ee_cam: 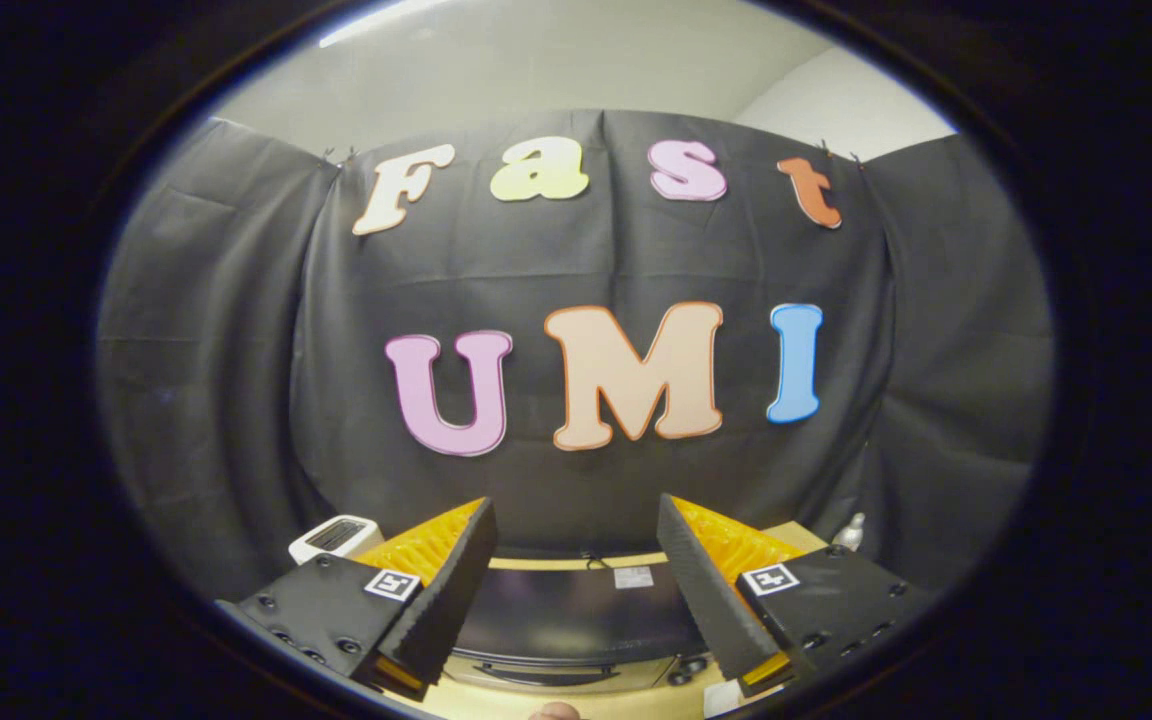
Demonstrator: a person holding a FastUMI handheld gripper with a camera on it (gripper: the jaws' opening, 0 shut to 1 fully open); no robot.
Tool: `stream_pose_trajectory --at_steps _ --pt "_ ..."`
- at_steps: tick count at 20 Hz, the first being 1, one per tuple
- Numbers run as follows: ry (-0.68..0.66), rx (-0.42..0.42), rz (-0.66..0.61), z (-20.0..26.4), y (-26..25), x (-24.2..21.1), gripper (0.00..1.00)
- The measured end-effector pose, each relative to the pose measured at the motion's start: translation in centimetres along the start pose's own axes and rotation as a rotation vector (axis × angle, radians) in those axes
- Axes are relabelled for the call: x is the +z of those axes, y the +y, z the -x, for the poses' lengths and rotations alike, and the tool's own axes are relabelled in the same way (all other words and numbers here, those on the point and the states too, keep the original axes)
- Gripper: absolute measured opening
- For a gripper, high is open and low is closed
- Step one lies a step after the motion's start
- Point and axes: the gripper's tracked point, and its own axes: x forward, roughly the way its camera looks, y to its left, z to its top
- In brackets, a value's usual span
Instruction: Open the toaster oven, put the food inside, and close the toaster oven door.
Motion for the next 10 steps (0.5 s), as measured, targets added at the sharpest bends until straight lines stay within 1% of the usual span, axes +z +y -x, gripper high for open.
stream_pose_trajectory --at_steps 7,10 --pt "0.23 0.004 -0.037 -1.6 1.0 -11.5 1.0" --pt "0.316 0.002 -0.02 -1.8 1.2 -15.7 1.0"
